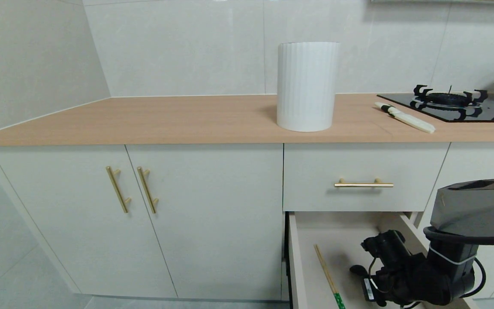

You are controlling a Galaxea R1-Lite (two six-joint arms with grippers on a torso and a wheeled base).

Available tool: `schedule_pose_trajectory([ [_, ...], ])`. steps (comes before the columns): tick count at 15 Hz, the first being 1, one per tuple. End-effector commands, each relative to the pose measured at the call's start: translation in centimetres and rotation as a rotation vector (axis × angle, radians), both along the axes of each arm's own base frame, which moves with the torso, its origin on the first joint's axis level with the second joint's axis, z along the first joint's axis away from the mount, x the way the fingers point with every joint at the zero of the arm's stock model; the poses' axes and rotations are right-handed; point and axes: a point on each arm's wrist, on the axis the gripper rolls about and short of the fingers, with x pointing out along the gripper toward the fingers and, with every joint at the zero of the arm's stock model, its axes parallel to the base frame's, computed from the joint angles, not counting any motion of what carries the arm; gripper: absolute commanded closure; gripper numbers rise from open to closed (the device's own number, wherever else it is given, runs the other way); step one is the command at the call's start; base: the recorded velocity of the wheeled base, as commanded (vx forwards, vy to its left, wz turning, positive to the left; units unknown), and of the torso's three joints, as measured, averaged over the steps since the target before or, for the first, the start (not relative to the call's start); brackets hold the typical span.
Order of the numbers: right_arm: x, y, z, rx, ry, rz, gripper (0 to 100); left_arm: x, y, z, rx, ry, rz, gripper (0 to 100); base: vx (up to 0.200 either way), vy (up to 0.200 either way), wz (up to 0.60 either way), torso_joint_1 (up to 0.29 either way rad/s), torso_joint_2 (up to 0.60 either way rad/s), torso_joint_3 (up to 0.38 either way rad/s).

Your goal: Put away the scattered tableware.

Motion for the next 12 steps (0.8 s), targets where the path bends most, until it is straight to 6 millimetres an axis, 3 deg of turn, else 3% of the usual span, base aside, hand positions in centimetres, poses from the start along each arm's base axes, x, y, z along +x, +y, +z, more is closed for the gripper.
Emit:
schedule_pose_trajectory([
  [1, 0.01, 0.03, -0.2, -0.001, 0.005, -0.001, 100, 0.0, 0.0, 0.0, 0.0, 0.0, 0.001, 0, 0.0, 0.0, 0.0, 0.0, 0.0, 0.0],
  [3, 0.02, 0.04, -0.19, 0.002, 0.004, -0.002, 100, 0.0, 0.0, 0.0, 0.0, 0.0, 0.001, 0, 0.0, 0.0, 0.0, 0.0, 0.0, 0.0],
  [4, 0.02, 0.04, -0.19, 0.001, 0.004, 0.0, 0, 0.0, 0.0, 0.0, 0.0, 0.0, 0.001, 0, 0.0, 0.0, 0.0, 0.0, 0.0, 0.0],
  [12, 0.1, 0.06, -0.16, 0.002, 0.001, -0.004, 0, 0.0, 0.0, 0.0, 0.0, 0.0, 0.001, 0, 0.0, 0.0, 0.0, 0.0, 0.0, 0.0],
])
